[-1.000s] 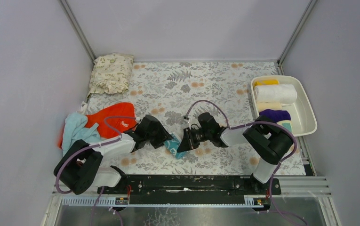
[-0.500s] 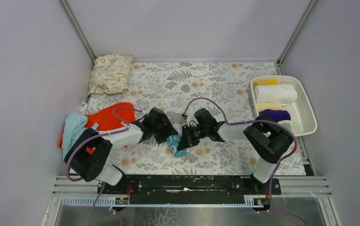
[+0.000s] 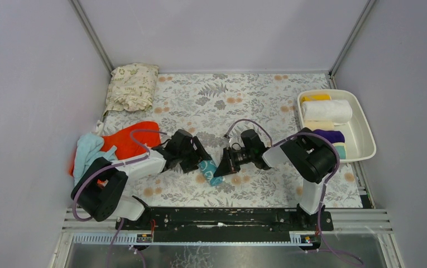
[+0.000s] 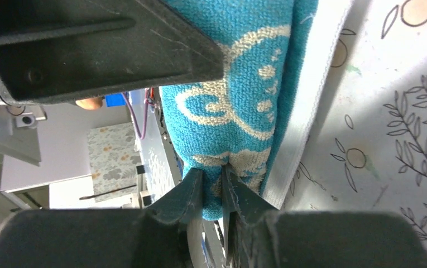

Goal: Roll the towels
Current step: Roll the towel at the center of the board.

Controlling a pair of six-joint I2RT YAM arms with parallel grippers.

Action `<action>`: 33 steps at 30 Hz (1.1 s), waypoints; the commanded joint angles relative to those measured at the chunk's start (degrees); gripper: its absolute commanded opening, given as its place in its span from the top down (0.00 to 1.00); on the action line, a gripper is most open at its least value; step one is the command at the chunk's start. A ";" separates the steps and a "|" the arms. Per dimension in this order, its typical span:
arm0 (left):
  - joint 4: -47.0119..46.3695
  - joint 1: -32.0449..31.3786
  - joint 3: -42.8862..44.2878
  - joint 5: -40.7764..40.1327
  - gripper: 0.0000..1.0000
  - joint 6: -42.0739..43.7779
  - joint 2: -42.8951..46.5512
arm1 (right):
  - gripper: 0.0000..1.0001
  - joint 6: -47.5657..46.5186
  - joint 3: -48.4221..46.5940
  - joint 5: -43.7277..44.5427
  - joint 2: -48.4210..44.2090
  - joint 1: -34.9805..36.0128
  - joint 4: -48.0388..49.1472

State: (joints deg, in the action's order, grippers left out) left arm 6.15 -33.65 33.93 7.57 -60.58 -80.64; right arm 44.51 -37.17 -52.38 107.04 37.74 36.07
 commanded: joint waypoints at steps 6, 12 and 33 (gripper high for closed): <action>-2.53 0.60 -0.55 3.39 0.34 2.07 -4.57 | 0.83 -1.78 1.83 2.35 6.99 -2.66 -6.06; -0.19 0.56 -1.22 1.31 0.61 1.28 -5.81 | 0.78 -9.17 -1.07 9.57 -0.44 -2.60 -19.99; 14.10 -0.27 4.51 -3.74 0.68 1.09 -6.00 | 0.25 -30.77 -22.74 68.02 -19.92 27.78 -49.07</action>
State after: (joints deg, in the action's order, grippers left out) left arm 11.77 -33.71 38.02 7.42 -60.80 -84.90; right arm 18.44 -57.34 2.35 85.89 60.60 -12.60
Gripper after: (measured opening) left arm 0.338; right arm 0.748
